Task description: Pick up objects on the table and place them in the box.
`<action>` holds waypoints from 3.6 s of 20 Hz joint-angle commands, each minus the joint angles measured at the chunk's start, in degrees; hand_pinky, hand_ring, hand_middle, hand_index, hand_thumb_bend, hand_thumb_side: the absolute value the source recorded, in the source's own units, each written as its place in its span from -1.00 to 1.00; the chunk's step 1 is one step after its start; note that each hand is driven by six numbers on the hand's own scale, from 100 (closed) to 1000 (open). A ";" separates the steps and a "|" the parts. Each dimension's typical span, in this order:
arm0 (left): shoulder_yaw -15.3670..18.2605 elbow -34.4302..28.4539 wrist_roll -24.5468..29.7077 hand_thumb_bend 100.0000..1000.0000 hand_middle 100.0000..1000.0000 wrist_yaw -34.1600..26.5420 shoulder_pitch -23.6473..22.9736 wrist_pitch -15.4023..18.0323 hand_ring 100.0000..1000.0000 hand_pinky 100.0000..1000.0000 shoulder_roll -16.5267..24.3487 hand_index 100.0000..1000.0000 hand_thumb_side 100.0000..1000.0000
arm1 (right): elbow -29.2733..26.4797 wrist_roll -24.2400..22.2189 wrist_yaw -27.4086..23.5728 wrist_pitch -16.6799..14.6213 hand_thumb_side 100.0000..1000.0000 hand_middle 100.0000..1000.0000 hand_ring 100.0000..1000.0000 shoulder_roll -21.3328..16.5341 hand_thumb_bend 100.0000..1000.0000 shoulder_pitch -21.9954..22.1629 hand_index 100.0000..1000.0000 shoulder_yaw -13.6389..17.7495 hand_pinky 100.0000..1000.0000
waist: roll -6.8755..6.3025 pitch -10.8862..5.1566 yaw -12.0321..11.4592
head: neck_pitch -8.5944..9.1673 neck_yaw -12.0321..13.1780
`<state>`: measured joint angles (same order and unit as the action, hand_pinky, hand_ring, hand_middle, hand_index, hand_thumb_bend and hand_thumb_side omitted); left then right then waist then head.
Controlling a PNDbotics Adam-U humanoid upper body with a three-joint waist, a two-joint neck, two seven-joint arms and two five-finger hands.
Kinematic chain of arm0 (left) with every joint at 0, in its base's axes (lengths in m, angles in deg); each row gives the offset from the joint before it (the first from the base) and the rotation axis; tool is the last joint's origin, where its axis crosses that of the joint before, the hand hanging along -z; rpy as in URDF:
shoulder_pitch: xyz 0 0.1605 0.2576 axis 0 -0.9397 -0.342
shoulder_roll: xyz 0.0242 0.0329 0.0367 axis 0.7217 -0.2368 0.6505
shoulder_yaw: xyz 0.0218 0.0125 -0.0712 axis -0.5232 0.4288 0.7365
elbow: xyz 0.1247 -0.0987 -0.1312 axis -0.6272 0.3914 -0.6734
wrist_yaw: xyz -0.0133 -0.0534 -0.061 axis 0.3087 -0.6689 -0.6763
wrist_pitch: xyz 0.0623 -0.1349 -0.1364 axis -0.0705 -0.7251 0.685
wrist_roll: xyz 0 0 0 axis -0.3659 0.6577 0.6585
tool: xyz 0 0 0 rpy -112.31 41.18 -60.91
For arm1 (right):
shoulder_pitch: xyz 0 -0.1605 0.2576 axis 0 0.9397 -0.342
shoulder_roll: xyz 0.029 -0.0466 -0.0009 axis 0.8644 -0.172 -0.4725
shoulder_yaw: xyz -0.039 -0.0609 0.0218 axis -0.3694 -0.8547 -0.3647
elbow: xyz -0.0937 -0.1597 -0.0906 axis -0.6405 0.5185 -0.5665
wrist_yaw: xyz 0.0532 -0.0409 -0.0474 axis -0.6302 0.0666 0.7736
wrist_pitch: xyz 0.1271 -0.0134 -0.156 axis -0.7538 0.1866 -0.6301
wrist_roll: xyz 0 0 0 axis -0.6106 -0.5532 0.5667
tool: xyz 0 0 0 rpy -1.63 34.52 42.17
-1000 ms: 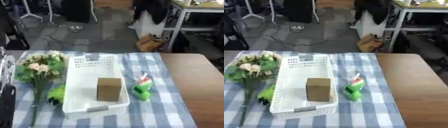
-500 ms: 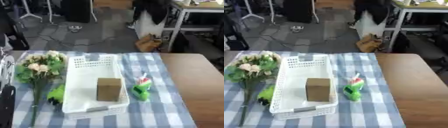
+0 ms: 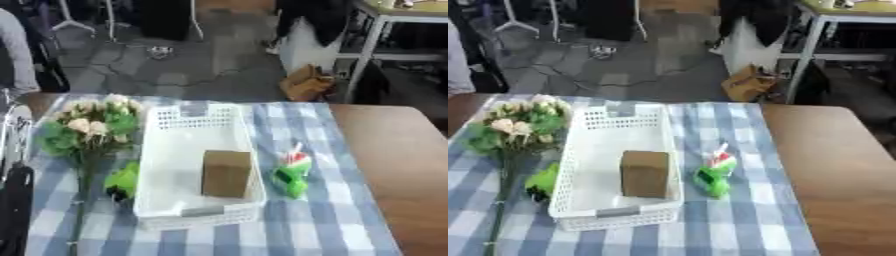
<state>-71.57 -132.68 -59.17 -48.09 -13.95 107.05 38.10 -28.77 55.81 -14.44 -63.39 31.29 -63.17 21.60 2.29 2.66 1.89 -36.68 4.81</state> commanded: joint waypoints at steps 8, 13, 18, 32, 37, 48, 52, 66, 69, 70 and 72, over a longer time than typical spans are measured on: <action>-1.09 -0.76 1.51 -1.00 0.66 -0.80 0.53 -0.47 0.77 0.34 2.03 0.82 0.73 | 9.80 -22.47 6.83 -3.00 1.00 0.64 0.64 -18.69 -0.61 -5.50 0.73 -17.23 0.55 | 2.29 -2.23 -0.69 | -1.04 -0.58; -1.32 -0.76 1.78 -1.00 0.65 -1.05 0.52 -0.53 0.77 0.34 1.96 0.82 0.73 | 14.64 -24.24 9.62 -2.36 1.00 0.63 0.64 -19.55 -0.53 -8.20 0.76 -24.94 0.54 | 2.68 -2.45 -1.14 | -1.21 -0.86; -1.58 -0.76 2.10 -1.00 0.65 -1.30 0.55 -0.55 0.77 0.34 1.77 0.82 0.73 | 19.75 -24.82 10.33 -1.93 1.00 0.63 0.64 -17.69 -0.50 -10.37 0.77 -30.07 0.54 | 2.85 -2.54 -1.46 | -1.25 -0.80; -2.61 -0.76 3.37 -1.00 0.64 -2.46 0.90 -0.89 0.77 0.33 0.38 0.80 0.73 | 31.23 -22.40 16.83 2.53 1.00 0.64 0.68 -6.86 -0.25 -9.09 0.78 -32.54 0.55 | 2.49 -2.44 -3.04 | -1.56 -3.63; -2.78 -0.76 3.65 -1.00 0.63 -2.67 0.92 -0.97 0.77 0.33 0.33 0.79 0.72 | 34.79 -23.59 19.71 1.80 1.00 0.64 0.69 -5.48 -0.24 -8.42 0.78 -34.09 0.55 | 2.54 -2.57 -3.27 | -1.68 -4.48; -2.96 -0.76 3.89 -1.00 0.63 -2.83 0.93 -1.24 0.77 0.33 0.27 0.78 0.71 | 38.14 -26.04 19.08 2.36 0.91 0.62 0.68 -3.56 -0.19 -6.31 0.83 -32.79 0.52 | 2.32 -2.56 -3.30 | -1.93 -5.55; -2.94 -0.76 3.93 -1.00 0.62 -2.86 0.89 -1.31 0.77 0.33 0.29 0.78 0.71 | 37.69 -27.44 18.23 3.89 0.89 0.62 0.68 -3.66 -0.20 -5.80 0.81 -32.88 0.52 | 2.27 -2.57 -3.25 | -2.01 -5.83; -2.93 -0.76 3.96 -1.00 0.61 -2.95 0.94 -1.39 0.76 0.33 0.18 0.76 0.71 | 37.70 -34.95 18.47 8.91 0.81 0.59 0.68 -3.36 -0.15 -4.70 0.75 -34.10 0.52 | 2.28 -2.59 -3.51 | -1.88 -6.52; -2.93 -0.76 3.95 -1.00 0.60 -2.99 1.02 -1.39 0.76 0.33 0.10 0.76 0.71 | 38.09 -36.03 18.86 9.47 0.80 0.60 0.69 -2.94 -0.14 -4.37 0.76 -34.07 0.53 | 2.25 -2.55 -3.62 | -1.73 -6.55; -2.97 -0.76 3.99 -1.00 0.60 -3.01 1.07 -1.38 0.76 0.33 0.05 0.76 0.70 | 38.32 -36.26 19.14 9.55 0.80 0.62 0.71 -2.69 -0.10 -4.28 0.78 -33.99 0.53 | 2.21 -2.50 -3.69 | -1.61 -6.54; -3.05 -0.76 4.09 -1.00 0.59 -3.04 1.14 -1.38 0.76 0.33 -0.02 0.76 0.70 | 39.06 -36.48 19.92 9.47 0.79 0.62 0.72 -2.16 -0.09 -4.19 0.79 -33.72 0.54 | 2.16 -2.42 -3.78 | -1.44 -6.64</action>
<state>-74.43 -132.68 -55.34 -51.00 -13.98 105.69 37.89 10.18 19.65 4.88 -53.93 29.83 -66.58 -12.93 4.39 1.75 -1.90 -38.62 -1.64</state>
